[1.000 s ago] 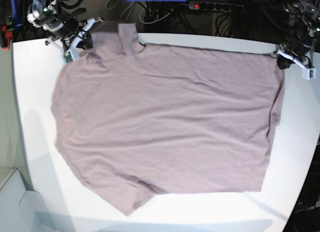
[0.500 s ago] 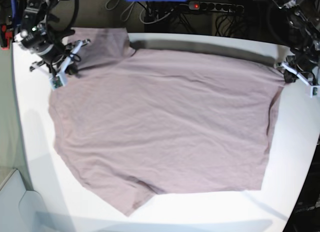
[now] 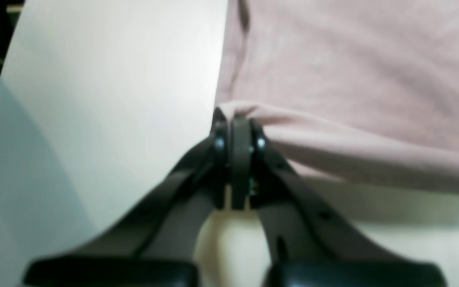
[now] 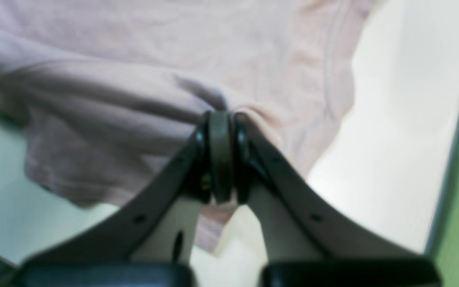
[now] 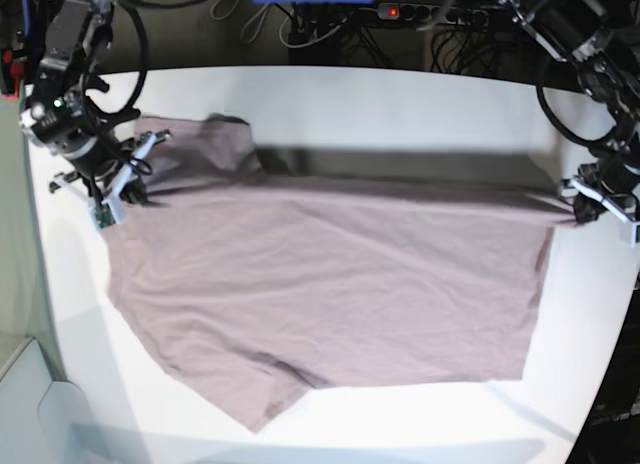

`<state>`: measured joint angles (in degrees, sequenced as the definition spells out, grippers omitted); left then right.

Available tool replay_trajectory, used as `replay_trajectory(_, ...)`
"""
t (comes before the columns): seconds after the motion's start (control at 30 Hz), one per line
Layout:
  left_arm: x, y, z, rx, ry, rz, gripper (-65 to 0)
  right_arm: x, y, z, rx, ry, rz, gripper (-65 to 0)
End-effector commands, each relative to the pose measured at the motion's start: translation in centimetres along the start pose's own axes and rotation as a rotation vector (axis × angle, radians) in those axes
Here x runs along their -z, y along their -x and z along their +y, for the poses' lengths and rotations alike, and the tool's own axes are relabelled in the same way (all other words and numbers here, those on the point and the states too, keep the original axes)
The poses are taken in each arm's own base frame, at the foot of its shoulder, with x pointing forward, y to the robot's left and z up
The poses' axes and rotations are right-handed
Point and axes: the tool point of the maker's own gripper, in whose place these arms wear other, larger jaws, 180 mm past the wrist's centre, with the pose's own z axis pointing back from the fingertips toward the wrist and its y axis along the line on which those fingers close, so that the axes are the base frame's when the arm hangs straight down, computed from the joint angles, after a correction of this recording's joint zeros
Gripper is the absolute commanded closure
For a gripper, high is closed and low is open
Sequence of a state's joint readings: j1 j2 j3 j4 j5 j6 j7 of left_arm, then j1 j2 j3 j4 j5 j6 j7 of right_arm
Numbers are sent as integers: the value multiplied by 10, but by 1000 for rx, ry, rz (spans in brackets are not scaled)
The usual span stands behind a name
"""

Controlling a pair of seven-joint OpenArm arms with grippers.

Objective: Layout the t-shirt on the table in an organized manner, then fold the t-shirt properly
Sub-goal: 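Lift the shoulder edge with both grippers and fold it over the shirt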

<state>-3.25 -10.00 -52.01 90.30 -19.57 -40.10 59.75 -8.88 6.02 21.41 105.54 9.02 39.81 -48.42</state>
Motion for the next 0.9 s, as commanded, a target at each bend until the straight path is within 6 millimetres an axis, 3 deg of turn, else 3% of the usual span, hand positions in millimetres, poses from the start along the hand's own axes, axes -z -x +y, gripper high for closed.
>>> replay_trajectory(0.0,-1,-20,5,4,-3,-53,-3,1,-15,-8,-12,12,-43,0)
replay_trajectory(0.5,30,-31,2,-91,62,-52,-3,44,-47,-32,66,-16,-77,0)
replay_trajectory(0.7,36,-39,4,-114,71,-89,-3,59,-59,-31,30,-52,-63,0)
replay_trajectory(0.87,44,-31,4,-146,86,-81,-3,68,-68,-31,35,-69,-71,0)
